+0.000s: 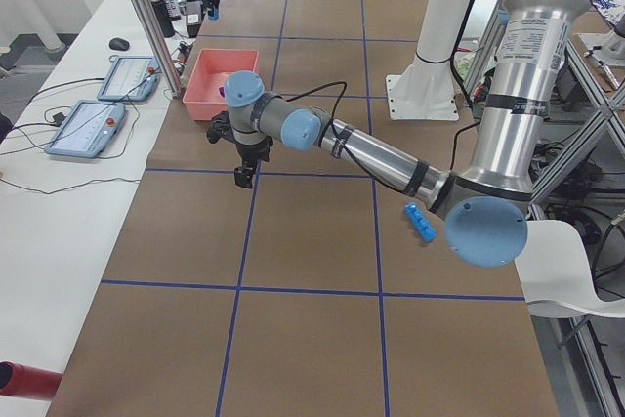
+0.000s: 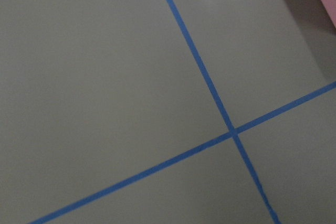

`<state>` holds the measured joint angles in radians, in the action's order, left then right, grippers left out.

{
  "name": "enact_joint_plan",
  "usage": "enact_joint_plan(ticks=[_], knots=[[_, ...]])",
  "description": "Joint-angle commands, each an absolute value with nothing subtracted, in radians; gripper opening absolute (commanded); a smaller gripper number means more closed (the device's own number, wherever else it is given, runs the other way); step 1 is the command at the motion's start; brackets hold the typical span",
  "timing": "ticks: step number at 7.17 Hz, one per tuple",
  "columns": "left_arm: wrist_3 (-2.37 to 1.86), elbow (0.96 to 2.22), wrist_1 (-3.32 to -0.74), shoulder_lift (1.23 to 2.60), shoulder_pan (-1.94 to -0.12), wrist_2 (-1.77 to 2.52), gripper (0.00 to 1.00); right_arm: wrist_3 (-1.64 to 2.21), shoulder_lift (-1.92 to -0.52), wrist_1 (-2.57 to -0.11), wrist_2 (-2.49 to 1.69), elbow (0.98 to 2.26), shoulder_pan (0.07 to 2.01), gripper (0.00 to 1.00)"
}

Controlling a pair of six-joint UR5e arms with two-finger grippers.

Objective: Put all blocks into box

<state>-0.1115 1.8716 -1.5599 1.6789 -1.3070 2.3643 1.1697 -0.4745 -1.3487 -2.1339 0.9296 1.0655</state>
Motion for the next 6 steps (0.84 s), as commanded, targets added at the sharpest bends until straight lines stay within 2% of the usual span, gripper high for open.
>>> enact_joint_plan(ticks=[1, 2, 3, 4, 6], knots=[[-0.123, 1.968, -1.563, 1.574, -1.321, 2.37, 1.0, 1.342, -0.42, -1.373, -1.983, 0.934, 0.932, 0.0], [-0.124, 1.997, -1.563, 1.566, -1.319, 2.37, 1.0, 1.379, -0.414, -1.368, -1.88, 0.933, 0.872, 0.0], [-0.126, 2.008, -1.562, 1.566, -1.318, 2.37, 1.0, 1.37, -0.416, -1.373, -1.869, 0.934, 0.853, 0.56], [-0.126, 2.005, -1.562, 1.566, -1.313, 2.368, 1.0, 1.343, -0.417, -1.381, -1.868, 0.939, 0.853, 0.99], [-0.127, 2.005, -1.562, 1.568, -1.312, 2.37, 1.0, 1.229, -0.436, -1.457, -1.9, 1.014, 0.897, 1.0]])
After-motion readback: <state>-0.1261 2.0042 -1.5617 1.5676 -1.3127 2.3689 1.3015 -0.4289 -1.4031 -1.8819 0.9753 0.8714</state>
